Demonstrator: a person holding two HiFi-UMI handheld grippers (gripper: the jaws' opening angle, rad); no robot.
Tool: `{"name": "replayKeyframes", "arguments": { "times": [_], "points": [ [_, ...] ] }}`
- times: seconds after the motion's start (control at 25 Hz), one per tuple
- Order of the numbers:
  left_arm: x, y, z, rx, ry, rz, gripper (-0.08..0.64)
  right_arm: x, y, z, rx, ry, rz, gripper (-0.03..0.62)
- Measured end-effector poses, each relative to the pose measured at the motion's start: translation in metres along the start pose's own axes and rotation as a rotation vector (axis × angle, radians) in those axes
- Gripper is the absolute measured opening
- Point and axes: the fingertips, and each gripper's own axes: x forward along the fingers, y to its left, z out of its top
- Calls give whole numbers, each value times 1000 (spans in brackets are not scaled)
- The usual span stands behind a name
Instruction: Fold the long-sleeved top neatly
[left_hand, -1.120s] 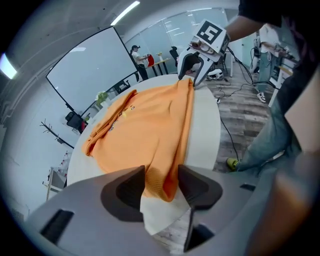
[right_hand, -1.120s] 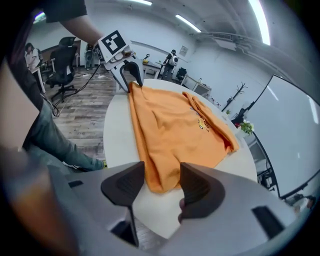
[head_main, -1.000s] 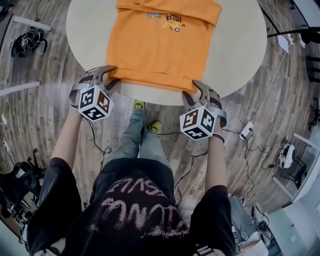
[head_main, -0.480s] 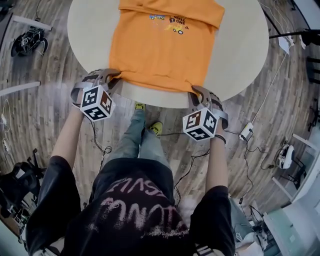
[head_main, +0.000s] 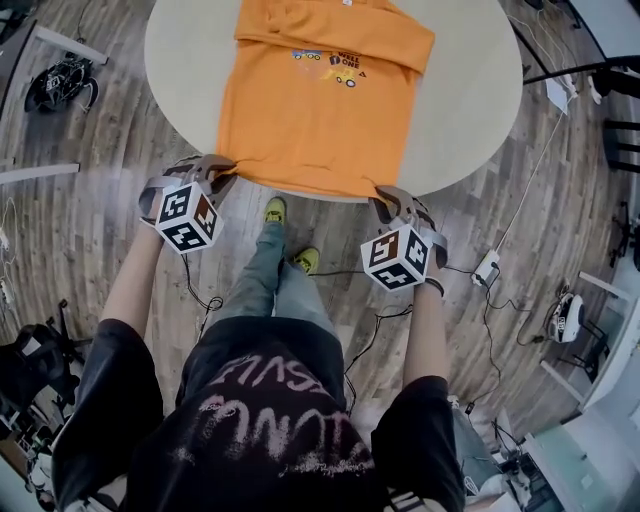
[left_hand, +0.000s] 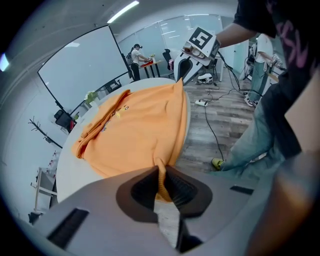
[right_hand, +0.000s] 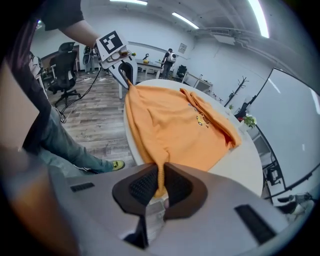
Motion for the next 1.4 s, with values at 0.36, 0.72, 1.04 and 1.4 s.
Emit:
{"name": "replayKeyframes", "arguments": {
  "times": [0.36, 0.72, 1.04, 1.4],
  "points": [
    [-33, -74, 5, -26, 5, -51, 43, -50, 59, -24, -6, -3, 90, 30],
    [-78, -105, 27, -36, -5, -126, 43, -106, 80, -26, -15, -25, 207, 29],
    [-104, -76, 53, 3, -15, -221, 43, -127, 47, -8, -8, -54, 330, 28],
    [-117, -21, 77, 12, -55, -316, 43, -139, -15, 28, -19, -53, 398, 28]
  ]
}}
